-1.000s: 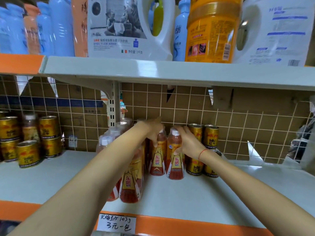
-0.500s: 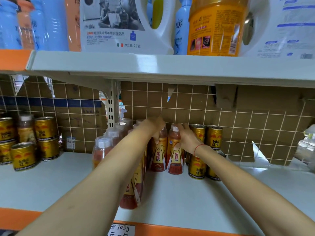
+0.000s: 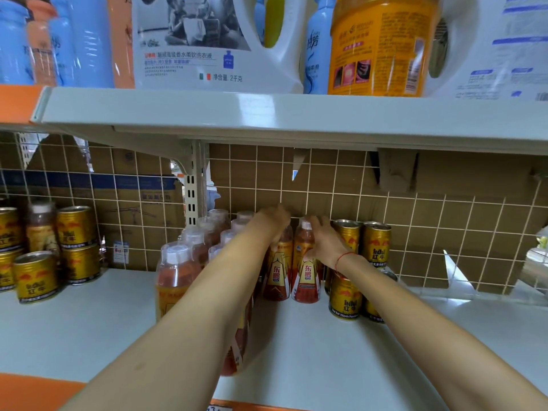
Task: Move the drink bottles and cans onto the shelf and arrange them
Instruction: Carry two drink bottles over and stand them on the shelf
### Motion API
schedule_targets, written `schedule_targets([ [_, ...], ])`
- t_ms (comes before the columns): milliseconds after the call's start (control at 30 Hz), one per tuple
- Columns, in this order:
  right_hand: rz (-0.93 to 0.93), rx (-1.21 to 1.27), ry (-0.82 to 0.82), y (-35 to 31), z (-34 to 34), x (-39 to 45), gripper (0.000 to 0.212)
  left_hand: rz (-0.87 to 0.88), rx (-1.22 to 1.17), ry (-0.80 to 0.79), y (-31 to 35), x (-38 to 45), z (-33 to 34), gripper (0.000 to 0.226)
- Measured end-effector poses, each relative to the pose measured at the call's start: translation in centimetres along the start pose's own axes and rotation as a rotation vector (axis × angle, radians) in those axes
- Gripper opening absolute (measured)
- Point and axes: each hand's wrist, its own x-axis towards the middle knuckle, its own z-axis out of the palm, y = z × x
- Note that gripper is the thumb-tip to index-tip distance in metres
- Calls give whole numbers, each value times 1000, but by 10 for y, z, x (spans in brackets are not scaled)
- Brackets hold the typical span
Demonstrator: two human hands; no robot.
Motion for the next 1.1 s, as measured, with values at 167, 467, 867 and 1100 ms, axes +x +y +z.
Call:
schedule_targets([
  [167,3,-6,7,3,3,6,90,2,114,10,2,6,2,73],
  [467,15,9,11,6,5,10,87,2,120,16,-1,15,7,72],
  [867,19,30,21,9,7,15,84,-19,88,30,-1,20,12,71],
  [1100,24,18,22,9,10,13,84,-52,126,33,2,17,9,67],
])
